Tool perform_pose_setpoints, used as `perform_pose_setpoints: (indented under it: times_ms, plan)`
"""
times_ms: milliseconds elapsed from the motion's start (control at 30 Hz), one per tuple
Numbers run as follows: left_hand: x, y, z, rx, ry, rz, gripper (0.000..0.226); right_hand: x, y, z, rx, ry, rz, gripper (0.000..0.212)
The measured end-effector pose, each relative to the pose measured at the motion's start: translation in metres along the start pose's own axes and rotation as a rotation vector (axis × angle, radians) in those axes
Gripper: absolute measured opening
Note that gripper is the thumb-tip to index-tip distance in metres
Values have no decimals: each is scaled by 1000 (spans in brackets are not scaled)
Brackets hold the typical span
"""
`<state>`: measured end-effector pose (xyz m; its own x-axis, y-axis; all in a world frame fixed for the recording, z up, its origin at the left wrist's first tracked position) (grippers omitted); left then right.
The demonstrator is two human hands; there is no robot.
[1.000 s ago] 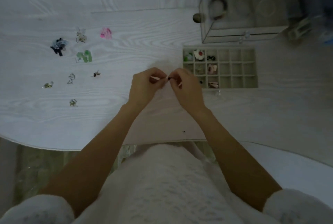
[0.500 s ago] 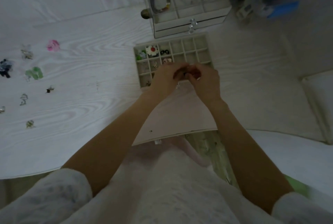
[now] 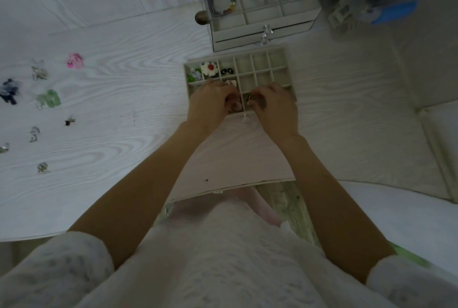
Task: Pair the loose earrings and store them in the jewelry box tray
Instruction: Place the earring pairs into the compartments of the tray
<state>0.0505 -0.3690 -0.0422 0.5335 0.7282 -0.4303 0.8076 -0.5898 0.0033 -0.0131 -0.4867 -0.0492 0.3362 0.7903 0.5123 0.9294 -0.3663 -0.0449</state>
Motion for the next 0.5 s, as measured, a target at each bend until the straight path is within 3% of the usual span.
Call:
perform_pose_setpoints:
  times_ms: [167,300,500]
  plan:
    - [-7,-6,1,-13,81,163,16,8,5,1,24,-107,-70,16]
    - [-6,-10,-1,-59,99,168,15,13,7,-2,19,-224,-135,15]
    - [-5,-12,-2,-78,112,157,22,8,14,-8,27,-219,-85,15]
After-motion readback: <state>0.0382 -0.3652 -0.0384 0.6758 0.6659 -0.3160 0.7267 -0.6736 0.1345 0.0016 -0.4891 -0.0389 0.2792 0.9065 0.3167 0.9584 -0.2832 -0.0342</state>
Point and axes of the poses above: each hand's wrist, its own y-axis towards the middle knuckle, its own z-axis out of the palm, x = y × z, the point moved 8 cm from there along y, towards the middle knuckle, and after that the axes turned 3 degrees about -x, right-handed, at the moved point
